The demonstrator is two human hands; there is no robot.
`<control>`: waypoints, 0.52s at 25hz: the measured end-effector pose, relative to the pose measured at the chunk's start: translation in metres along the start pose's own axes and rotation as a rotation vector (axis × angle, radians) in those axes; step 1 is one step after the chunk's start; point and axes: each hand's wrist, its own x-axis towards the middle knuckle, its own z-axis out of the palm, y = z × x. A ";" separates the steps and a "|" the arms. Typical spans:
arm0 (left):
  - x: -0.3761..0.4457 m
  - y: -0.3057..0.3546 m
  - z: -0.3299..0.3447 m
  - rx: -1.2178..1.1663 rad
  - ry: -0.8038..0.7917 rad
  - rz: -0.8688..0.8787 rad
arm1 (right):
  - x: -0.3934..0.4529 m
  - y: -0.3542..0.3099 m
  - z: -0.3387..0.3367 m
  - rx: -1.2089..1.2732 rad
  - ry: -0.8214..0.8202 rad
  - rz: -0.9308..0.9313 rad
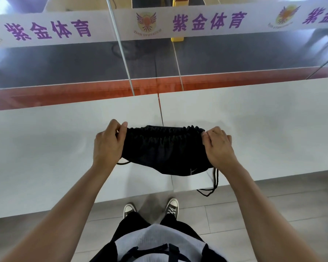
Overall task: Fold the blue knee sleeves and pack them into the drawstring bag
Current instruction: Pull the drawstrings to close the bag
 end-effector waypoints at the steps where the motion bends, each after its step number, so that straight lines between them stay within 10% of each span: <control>1: 0.003 0.003 -0.001 0.008 -0.001 -0.015 | -0.001 -0.002 0.000 0.024 -0.002 0.036; 6: 0.008 0.012 -0.006 0.097 -0.018 -0.025 | 0.004 -0.013 -0.013 0.526 0.053 0.198; 13: 0.060 -0.034 -0.069 0.161 0.291 -0.016 | 0.028 0.026 -0.053 0.309 0.361 0.081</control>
